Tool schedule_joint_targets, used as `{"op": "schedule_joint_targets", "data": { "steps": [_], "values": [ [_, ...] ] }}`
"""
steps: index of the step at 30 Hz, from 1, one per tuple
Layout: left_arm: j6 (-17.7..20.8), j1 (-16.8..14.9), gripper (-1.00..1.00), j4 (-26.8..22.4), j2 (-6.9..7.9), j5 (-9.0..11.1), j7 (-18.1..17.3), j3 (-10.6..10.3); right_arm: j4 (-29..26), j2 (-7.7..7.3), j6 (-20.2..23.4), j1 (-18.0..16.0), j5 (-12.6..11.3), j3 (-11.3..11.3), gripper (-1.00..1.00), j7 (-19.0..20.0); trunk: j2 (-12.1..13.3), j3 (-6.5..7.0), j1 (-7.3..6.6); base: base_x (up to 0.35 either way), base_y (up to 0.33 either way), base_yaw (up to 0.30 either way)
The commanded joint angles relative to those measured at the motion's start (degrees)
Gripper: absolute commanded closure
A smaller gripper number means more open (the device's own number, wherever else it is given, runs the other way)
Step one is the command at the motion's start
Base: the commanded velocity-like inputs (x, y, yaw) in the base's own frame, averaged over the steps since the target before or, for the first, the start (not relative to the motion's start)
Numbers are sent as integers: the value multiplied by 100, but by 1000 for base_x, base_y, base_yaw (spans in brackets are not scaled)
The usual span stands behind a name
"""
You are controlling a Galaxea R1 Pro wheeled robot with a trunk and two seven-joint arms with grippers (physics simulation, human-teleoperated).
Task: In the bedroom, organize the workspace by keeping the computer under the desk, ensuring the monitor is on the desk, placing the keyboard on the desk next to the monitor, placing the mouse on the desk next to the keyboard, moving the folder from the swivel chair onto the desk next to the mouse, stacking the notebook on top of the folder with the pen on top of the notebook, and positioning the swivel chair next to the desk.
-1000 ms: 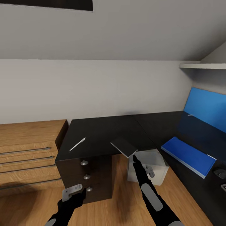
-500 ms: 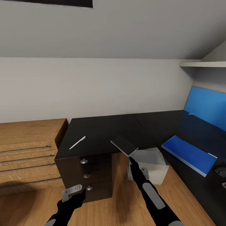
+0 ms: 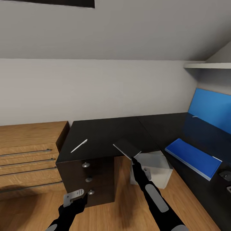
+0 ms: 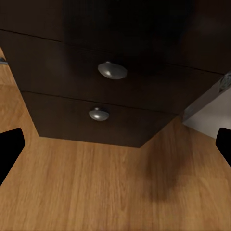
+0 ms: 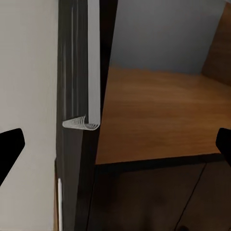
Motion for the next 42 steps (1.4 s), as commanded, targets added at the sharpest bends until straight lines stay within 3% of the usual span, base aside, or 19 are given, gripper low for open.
{"op": "schedule_joint_targets", "data": {
  "steps": [1,42],
  "values": [
    [10,-1,-100,-4,0,60,47,-5,-2,-3,-35,-2,-60,20,-100,1,-2,-4,0,0,0,0],
    [17,-1,-100,68,9,60,38,-5,23,-3,-34,1,-60,23,-100,1,-2,-4,0,68,21,0]
  ]
}}
